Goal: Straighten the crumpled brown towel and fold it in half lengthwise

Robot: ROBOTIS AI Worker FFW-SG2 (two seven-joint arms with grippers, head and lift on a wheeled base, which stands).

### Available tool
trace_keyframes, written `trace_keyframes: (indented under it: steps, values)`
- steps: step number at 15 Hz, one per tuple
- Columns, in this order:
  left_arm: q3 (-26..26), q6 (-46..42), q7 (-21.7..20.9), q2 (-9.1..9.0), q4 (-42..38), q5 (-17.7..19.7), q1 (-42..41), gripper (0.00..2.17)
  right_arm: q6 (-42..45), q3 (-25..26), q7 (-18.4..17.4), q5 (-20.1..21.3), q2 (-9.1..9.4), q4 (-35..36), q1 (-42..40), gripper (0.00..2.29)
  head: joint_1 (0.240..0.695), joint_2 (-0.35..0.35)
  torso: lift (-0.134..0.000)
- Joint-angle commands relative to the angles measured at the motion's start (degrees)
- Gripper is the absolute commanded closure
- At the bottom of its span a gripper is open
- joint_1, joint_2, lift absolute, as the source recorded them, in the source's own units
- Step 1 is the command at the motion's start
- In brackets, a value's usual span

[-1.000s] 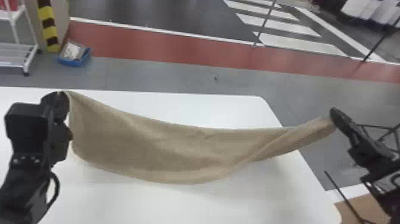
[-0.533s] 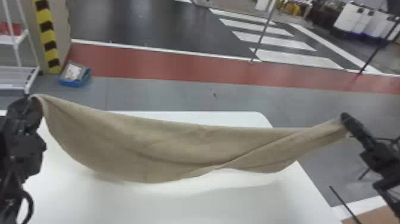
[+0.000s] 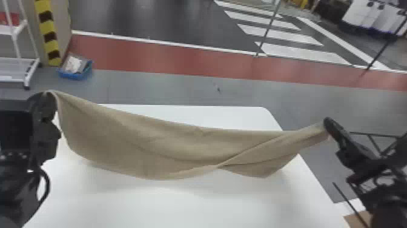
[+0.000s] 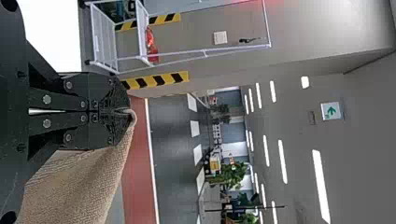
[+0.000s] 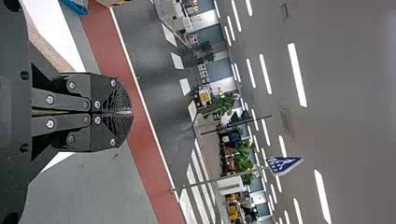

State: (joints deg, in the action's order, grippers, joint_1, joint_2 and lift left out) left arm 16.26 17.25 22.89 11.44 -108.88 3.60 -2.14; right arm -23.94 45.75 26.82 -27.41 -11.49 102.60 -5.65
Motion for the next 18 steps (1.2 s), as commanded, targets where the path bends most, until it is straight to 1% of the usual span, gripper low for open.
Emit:
trace_keyframes:
  steps: [1, 2, 3, 4, 5, 6, 7, 8, 9, 10, 11, 12, 13, 14, 15, 16, 17, 18]
  values:
    - [-0.62, -0.06, -0.39, 0.07, 4.11, 2.38, 4.07, 1.38, 2.01, -4.62, -0.37, 3.86, -2.04, -6.45, 6.26, 1.64, 0.645, -0.350, -0.124]
    - [-1.05, -0.76, -0.48, 0.07, 6.75, 3.26, 6.45, 1.38, 3.06, -6.81, -0.54, 5.61, -2.74, -10.41, 10.22, 1.63, 0.633, -0.350, -0.124]
    - [-1.58, -2.87, -1.36, 0.07, 9.38, 5.28, 8.91, 1.38, 4.65, -8.92, -0.54, 7.37, -3.45, -15.07, 14.79, 1.64, 0.621, -0.350, -0.124]
    - [-2.20, -3.93, -1.71, 0.07, 11.84, 7.04, 11.19, 1.38, 7.63, -10.68, -0.54, 8.07, -4.15, -19.99, 18.74, 1.64, 0.610, -0.350, -0.124]
    - [-2.99, -4.63, -1.80, 0.25, 14.04, 8.62, 13.21, 1.38, 9.39, -11.38, -0.72, 8.07, -4.77, -25.52, 23.40, 1.63, 0.595, -0.334, -0.124]
    - [-3.60, -5.69, -2.41, 0.42, 14.92, 10.11, 14.27, 1.38, 10.97, -11.38, -0.63, 7.28, -5.12, -29.48, 26.65, 1.63, 0.579, -0.320, -0.124]
    - [-4.04, -6.04, -2.41, 0.68, 14.83, 10.73, 14.36, 1.38, 12.20, -11.47, 0.34, 7.20, -5.20, -30.01, 27.18, 1.63, 0.547, -0.296, -0.124]
    - [-4.22, -6.21, -2.41, 0.77, 14.48, 10.99, 13.92, 1.38, 13.26, -11.91, 2.01, 6.49, -5.29, -29.92, 25.51, 1.63, 0.531, -0.287, -0.124]
    - [-4.39, -6.21, -2.59, 0.95, 13.95, 10.99, 12.60, 1.38, 13.43, -11.82, 4.29, 4.56, -5.47, -28.25, 22.26, 1.64, 0.518, -0.279, -0.124]
    - [-4.48, -6.21, -2.94, 1.48, 12.99, 11.08, 10.66, 1.38, 13.43, -10.86, 5.52, 1.83, -6.17, -24.38, 15.67, 1.63, 0.513, -0.273, -0.124]
    - [-4.39, -6.04, -3.38, 1.74, 12.11, 11.08, 9.35, 1.38, 13.96, -10.42, 6.84, 0.78, -7.05, -22.54, 8.99, 1.63, 0.530, -0.265, -0.124]
    - [-4.22, -5.69, -3.82, 2.18, 11.49, 10.99, 8.29, 1.38, 14.66, -9.89, 9.04, 0.78, -7.40, -22.45, 4.50, 1.59, 0.549, -0.269, -0.124]
    - [-4.22, -5.16, -4.17, 2.79, 10.53, 10.99, 7.06, 1.38, 15.72, -9.01, 10.97, 1.13, -7.58, -22.45, -0.07, 1.49, 0.578, -0.277, -0.124]
    - [-4.04, -4.98, -4.17, 3.06, 9.47, 10.82, 5.74, 1.38, 16.07, -8.75, 13.61, 1.92, -7.58, -22.54, -3.76, 1.49, 0.606, -0.284, -0.124]
    - [-3.87, -4.63, -4.17, 3.15, 8.59, 10.11, 4.78, 1.38, 17.30, -8.39, 14.40, 2.27, -7.31, -22.45, -6.57, 1.49, 0.667, -0.301, -0.124]
    - [-3.60, -4.28, -4.26, 3.15, 8.15, 9.94, 3.81, 1.38, 17.83, -7.34, 15.19, 2.71, -7.31, -22.36, -8.86, 1.49, 0.695, -0.309, -0.124]
    - [-3.69, -3.58, -4.34, 3.15, 7.01, 9.50, 3.28, 1.38, 17.30, -5.85, 16.77, 4.21, -7.31, -22.10, -10.44, 1.30, 0.695, -0.317, -0.124]
    - [-3.87, -3.05, -4.34, 3.23, 6.13, 9.06, 2.58, 1.38, 17.48, -4.62, 17.65, 4.38, -7.23, -21.83, -11.67, 0.77, 0.695, -0.329, -0.124]
